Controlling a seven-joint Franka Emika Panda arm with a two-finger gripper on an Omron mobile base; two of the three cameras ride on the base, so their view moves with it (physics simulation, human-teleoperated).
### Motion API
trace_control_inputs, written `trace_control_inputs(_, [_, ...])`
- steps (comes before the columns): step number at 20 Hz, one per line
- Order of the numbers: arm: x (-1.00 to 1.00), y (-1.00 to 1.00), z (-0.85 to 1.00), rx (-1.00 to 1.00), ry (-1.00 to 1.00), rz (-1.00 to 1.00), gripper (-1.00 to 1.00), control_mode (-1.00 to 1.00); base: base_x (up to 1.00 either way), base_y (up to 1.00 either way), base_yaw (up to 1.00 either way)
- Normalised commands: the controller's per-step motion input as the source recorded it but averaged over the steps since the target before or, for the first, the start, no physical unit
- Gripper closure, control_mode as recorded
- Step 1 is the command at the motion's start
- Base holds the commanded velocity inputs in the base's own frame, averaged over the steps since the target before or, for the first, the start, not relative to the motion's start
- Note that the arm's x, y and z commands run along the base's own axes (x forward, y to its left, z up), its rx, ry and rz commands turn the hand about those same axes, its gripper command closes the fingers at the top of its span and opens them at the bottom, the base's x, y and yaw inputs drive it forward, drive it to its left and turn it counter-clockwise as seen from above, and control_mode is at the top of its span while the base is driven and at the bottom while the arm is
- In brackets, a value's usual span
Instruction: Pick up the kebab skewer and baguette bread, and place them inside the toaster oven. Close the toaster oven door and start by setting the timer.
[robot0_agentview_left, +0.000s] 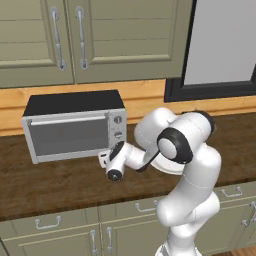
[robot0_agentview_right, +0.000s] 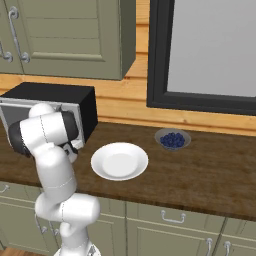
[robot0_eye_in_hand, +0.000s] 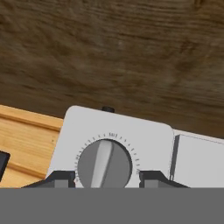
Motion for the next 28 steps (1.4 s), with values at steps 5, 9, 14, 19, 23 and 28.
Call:
trace_control_inputs(5, [0.02,0.00,-0.22,0.00,0.00,0.00,1.00,-1.00,0.00,0.00,0.00])
trace_control_inputs(9, [0.03,0.00,-0.16,0.02,0.00,0.05,1.00,-1.00,0.00,0.00,0.00])
trace_control_inputs(14, [0.00,0.00,-0.14,0.03,0.00,0.09,1.00,-1.00,0.00,0.00,0.00])
trace_control_inputs(19, [0.01,0.00,-0.15,0.14,0.00,0.04,1.00,-1.00,0.00,0.00,0.00])
trace_control_inputs(23, [0.06,0.00,-0.14,0.26,0.00,0.01,1.00,-1.00,0.00,0.00,0.00])
trace_control_inputs(28, [0.09,0.00,-0.22,0.30,0.00,0.00,1.00,-1.00,0.00,0.00,0.00])
